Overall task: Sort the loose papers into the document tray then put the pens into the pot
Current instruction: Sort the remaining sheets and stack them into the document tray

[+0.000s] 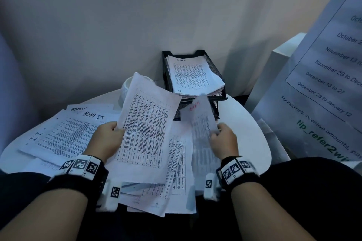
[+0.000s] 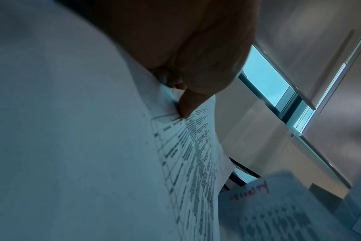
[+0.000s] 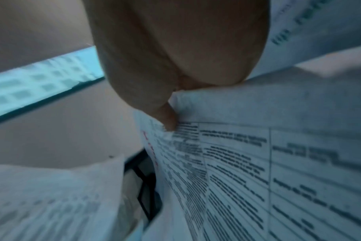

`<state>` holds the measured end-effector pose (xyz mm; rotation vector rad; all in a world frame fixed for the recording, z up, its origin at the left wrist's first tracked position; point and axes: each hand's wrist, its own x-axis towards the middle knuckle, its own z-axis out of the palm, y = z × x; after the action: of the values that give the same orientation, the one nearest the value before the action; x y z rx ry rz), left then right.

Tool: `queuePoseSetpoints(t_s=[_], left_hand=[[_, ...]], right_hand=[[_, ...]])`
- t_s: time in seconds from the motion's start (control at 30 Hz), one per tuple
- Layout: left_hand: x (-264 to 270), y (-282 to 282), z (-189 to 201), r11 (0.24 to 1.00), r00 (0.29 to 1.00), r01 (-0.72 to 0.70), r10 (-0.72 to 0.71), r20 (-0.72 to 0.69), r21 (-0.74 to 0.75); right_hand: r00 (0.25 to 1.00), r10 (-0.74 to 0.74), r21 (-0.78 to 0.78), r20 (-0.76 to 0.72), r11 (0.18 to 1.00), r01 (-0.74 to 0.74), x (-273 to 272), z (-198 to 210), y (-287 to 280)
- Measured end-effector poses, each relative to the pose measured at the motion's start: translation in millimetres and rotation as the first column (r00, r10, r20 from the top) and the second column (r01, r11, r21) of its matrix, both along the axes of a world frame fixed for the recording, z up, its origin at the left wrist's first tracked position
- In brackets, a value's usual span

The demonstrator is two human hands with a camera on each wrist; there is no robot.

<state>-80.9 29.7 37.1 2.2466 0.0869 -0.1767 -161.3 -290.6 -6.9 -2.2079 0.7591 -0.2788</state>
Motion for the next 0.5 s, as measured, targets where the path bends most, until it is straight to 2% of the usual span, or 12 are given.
queuePoseSetpoints(t_s=[0.07, 0.17, 0.23, 0.3, 0.37, 0.43, 0.5], left_hand=[[0.5, -1.2, 0.5, 1.000, 1.000, -0.007, 0.007, 0.018, 0.008], [0.9, -2.1, 1.0, 1.000, 0.999, -0.018, 0.018, 0.043, 0.014], [0.2, -2.4, 2.7, 1.000, 0.998, -0.026, 0.025, 0.064, 0.015], [-0.2, -2.1, 4.5, 0.999, 0.997, -0.037, 0.037, 0.075, 0.002], [-0.8, -2.1, 7.1, 0.999, 0.996, -0.040, 0.041, 0.084, -0.014], [-2.8, -3.2, 10.3, 0.998, 0.995, -0.035, 0.040, 0.089, -0.057], [-5.0, -4.7, 13.2, 0.993, 0.996, -0.013, 0.023, 0.089, -0.115]], right_hand=[[0.989, 0.124, -0.118, 0.080, 0.986, -0.115, 2.9, 29.1, -0.2], [0.952, 0.159, -0.159, 0.263, 0.980, -0.120, 4.8, 67.8, 1.0], [0.909, 0.122, 0.010, 0.399, 0.990, -0.138, 6.9, 85.8, 1.7], [0.855, 0.027, 0.232, 0.517, 0.958, -0.170, 9.8, 93.1, 1.6], [0.819, -0.111, 0.423, 0.563, 0.890, -0.170, 11.9, 93.6, 1.8], [0.797, -0.240, 0.591, 0.554, 0.788, -0.174, 13.9, 89.5, 1.0], [0.791, -0.319, 0.700, 0.523, 0.690, -0.185, 14.8, 85.2, 0.8]])
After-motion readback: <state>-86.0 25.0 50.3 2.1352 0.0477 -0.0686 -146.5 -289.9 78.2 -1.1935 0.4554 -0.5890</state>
